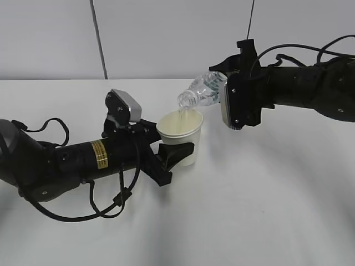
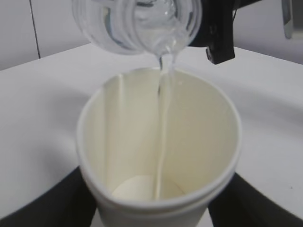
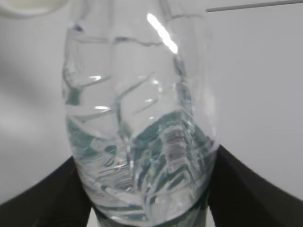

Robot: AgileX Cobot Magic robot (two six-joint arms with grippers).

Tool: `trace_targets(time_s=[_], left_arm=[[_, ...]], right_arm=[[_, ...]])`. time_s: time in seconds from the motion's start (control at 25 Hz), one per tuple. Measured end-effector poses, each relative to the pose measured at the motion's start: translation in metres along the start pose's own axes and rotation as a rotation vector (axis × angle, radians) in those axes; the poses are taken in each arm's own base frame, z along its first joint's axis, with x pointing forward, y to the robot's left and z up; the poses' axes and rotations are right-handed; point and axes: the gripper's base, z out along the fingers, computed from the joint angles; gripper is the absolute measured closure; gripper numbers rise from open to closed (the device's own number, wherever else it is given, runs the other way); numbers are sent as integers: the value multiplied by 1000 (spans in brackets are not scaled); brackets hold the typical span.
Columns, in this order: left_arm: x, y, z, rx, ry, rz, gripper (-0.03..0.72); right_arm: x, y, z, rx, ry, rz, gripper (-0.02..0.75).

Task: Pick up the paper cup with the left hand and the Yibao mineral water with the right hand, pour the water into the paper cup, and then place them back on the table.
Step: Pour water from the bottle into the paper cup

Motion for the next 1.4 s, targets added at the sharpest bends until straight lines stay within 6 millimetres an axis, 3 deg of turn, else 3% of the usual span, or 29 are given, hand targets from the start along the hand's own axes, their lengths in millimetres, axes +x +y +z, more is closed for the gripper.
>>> trace_targets(time_s=[1.4], left_arm=[[1,-2,0,28,10,16,265]], right_arm=[[2,-1,0,16,19,-62,249]])
